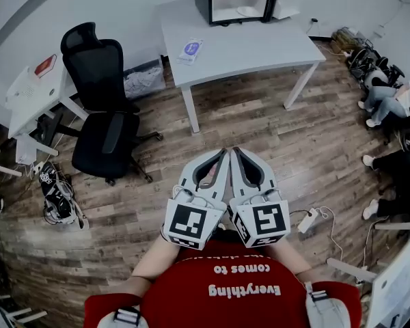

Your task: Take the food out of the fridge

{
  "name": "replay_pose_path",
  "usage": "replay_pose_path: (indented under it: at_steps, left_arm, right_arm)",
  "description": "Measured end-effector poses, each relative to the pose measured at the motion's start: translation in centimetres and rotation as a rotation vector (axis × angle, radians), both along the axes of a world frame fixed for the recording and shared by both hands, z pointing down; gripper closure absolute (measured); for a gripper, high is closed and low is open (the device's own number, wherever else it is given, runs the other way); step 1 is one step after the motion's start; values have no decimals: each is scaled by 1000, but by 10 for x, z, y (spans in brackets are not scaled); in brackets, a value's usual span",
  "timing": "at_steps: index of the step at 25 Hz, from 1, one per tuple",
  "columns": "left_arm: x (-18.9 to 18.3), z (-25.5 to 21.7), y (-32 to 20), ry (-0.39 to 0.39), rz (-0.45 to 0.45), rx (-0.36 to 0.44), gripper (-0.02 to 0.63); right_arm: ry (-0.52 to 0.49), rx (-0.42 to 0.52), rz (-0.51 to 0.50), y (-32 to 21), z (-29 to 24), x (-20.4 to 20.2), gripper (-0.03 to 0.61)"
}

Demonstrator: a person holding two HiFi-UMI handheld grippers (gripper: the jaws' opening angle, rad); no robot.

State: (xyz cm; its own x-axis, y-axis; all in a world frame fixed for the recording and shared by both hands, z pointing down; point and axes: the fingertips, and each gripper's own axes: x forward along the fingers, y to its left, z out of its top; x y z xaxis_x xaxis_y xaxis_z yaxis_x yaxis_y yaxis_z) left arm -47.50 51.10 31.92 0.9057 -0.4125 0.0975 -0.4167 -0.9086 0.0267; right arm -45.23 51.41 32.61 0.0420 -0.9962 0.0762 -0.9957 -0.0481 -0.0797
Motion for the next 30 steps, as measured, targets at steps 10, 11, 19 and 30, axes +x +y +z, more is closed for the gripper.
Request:
replay_pose_path:
  at_steps: [10,11,19,30]
  left_arm:
    - [88,-23,-104,80,43,73,617]
    - [97,-29,-118,101,52,72,617]
    - [167,-53,-220,144,169,23,615]
    - [258,-17,-324,49,150,27,615]
  right_arm:
    - [13,48,85,-104,-17,91,568]
    - [12,50,93,-118,-19,100,567]
    - [-2,14,64,-237,-16,156,566]
    - [6,29,160,-318,-11,256,566]
